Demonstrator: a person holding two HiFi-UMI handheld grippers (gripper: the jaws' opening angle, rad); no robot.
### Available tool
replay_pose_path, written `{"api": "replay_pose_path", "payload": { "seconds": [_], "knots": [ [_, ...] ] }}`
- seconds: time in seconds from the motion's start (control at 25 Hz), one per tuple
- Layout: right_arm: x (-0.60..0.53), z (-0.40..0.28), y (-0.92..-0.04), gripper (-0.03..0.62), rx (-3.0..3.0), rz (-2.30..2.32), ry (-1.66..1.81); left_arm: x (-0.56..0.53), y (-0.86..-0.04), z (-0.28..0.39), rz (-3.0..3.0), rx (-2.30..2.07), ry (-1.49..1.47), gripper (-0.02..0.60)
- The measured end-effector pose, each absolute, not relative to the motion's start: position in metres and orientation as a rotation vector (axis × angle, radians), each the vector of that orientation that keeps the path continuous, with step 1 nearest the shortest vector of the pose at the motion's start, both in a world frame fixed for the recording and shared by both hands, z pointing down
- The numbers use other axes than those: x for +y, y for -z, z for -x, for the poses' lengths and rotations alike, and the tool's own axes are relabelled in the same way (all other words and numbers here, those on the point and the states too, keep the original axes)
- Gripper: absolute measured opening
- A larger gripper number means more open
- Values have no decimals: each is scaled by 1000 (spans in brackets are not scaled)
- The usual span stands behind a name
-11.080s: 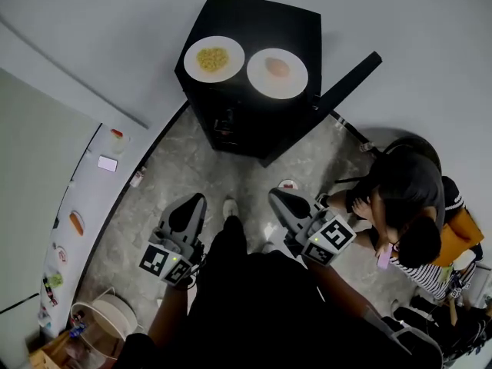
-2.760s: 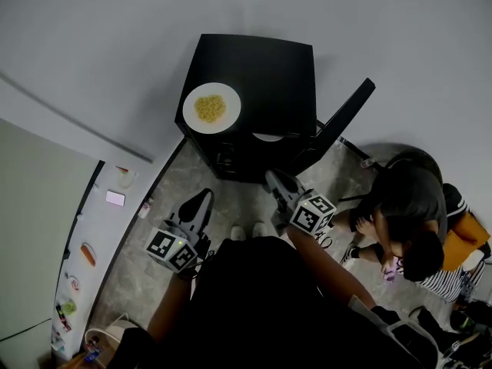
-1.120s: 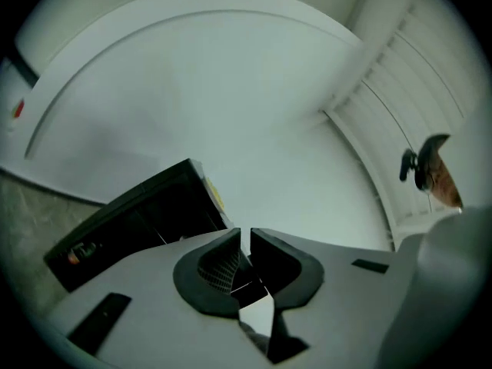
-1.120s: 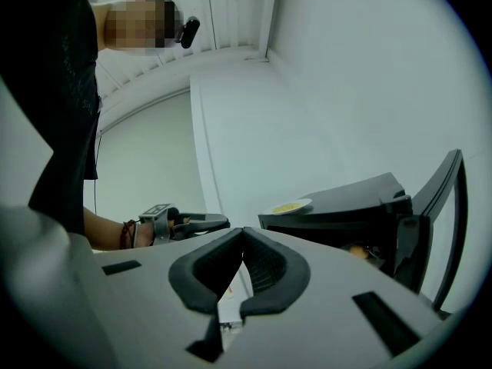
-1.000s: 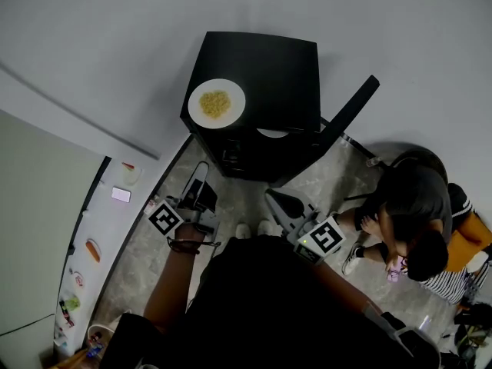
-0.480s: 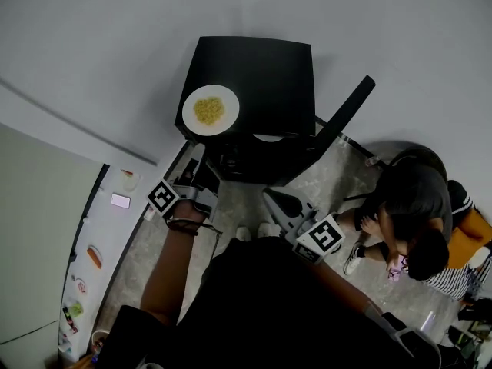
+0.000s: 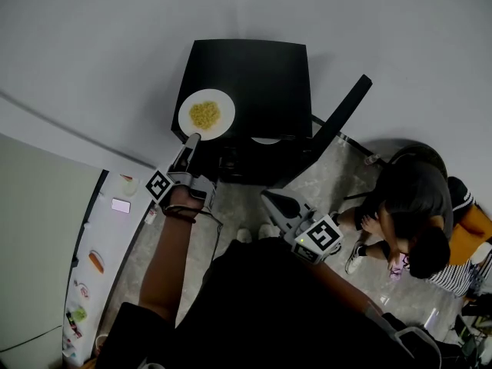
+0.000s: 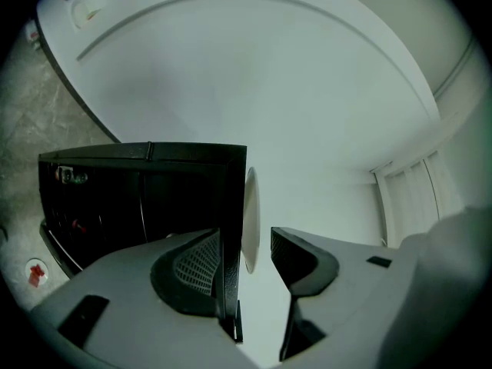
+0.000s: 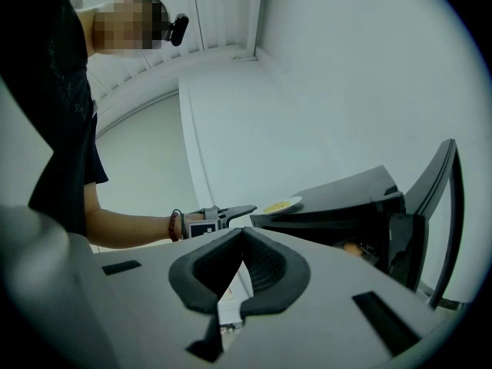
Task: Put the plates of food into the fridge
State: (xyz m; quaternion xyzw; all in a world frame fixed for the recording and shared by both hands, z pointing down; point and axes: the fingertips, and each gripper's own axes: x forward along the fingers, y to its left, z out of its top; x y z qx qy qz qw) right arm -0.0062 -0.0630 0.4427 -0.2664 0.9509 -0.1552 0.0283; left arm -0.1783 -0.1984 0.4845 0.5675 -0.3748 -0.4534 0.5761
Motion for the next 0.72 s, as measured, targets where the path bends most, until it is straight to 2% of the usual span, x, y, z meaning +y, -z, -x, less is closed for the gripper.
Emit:
{"api": "replay_pose_path", "payload": {
  "seconds": [0.24,0.36,0.4,0.72],
  "knots": [
    [-64,2,-447,26,2927,841,513,-203,-483,178,-1307,-869,1053,193],
    [-64,1,-448,26,2911,841,538,-204,-477,180,-1354,-886,1047,66],
    [-64,1,-449,26,2907,842,544,-204,-475,181,-1366,-892,1042,49],
    [-67,-4,-452,26,2903,842,566,-196,-466,179,-1410,-907,1041,44]
  ]
}}
